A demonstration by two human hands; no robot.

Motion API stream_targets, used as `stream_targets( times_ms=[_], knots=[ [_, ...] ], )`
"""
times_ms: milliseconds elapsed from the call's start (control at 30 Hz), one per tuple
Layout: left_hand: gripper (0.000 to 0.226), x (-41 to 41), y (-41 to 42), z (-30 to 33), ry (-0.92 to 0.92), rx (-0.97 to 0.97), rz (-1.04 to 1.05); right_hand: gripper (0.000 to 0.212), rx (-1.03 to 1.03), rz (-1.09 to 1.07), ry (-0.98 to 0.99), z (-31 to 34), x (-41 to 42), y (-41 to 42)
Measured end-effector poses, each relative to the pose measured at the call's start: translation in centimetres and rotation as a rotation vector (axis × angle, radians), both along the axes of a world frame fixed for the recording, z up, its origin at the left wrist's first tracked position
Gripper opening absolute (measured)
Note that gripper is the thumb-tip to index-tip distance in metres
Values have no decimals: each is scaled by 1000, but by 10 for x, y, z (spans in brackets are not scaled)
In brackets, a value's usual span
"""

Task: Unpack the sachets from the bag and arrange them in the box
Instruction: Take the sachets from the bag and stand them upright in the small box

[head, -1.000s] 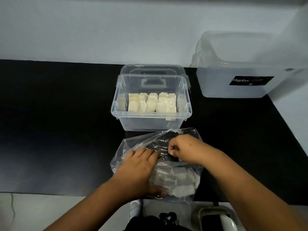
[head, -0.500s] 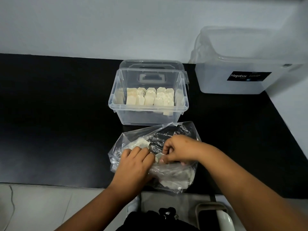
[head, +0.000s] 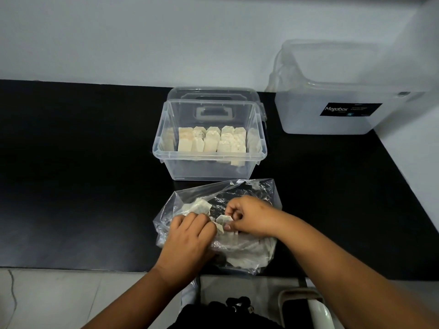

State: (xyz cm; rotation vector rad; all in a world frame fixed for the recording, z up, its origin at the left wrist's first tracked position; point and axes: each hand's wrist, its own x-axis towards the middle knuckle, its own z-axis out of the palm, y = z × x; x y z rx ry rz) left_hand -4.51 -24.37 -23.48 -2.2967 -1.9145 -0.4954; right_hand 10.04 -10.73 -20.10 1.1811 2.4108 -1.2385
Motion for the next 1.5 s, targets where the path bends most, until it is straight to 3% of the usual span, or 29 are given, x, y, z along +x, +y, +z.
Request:
stream_targets(
  times_ms=[133,267,333,500,633,733,1000,1200,1367,1500],
  knots=[
    [41,-2,1,3,-36,-38,-26,20,-25,-93,85,4,6,8],
    [58,-5,1,13,-189,-114,-69,15,-50,-161,191,18,17,19],
    [59,-4,3,24,-347,-149,-37,12,-80,-188,256,26,22,23],
    [36,-1,33,46,-723,-177,116,15,-172,-233,404,45,29,30],
    [38,-1,43,58,-1141,-435,105,20,-192,-269,503,58,25,25],
    [35,-5,51,68,-1325,-467,86,20,-187,-285,552,71,19,30],
    [22,-32,88,104,-1425,-340,79,5,-84,-311,609,119,-5,65],
    [15,-56,106,112,-1362,-306,145,15,90,-392,639,132,-21,96],
    [24,-86,130,117,-1303,-295,202,13,211,-399,534,130,-39,123],
    [39,-104,150,121,-1236,-343,210,2,327,-274,268,119,-52,139]
  ],
)
